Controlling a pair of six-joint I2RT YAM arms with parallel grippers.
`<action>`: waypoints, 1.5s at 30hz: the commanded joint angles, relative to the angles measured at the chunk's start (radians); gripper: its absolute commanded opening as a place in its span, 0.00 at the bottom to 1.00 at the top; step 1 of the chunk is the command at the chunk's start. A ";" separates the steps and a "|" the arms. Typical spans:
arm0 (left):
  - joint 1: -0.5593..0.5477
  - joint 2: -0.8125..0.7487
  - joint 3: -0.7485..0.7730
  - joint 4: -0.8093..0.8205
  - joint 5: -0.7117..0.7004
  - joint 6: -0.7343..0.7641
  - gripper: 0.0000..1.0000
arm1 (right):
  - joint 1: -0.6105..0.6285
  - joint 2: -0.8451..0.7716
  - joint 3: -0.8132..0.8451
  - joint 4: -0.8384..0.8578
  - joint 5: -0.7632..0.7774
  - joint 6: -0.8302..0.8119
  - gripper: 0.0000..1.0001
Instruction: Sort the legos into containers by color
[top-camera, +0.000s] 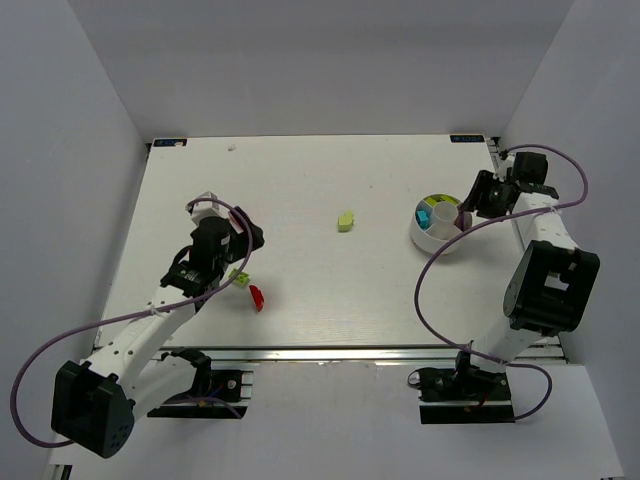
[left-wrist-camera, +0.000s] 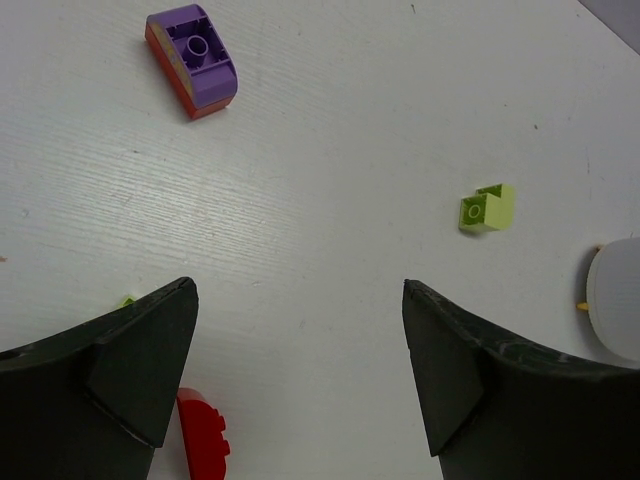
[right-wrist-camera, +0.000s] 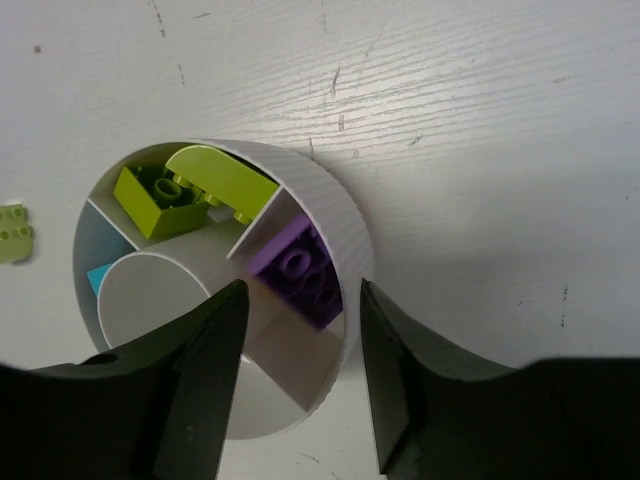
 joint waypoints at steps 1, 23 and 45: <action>-0.001 0.000 0.045 -0.006 -0.021 0.018 0.92 | -0.016 -0.012 0.031 0.023 -0.026 0.006 0.57; 0.281 0.561 0.514 -0.267 0.112 0.122 0.83 | 0.010 -0.288 0.007 -0.232 -0.891 -1.043 0.72; 0.281 1.044 0.937 -0.488 0.120 0.067 0.73 | 0.018 -0.296 -0.019 -0.085 -0.886 -0.845 0.48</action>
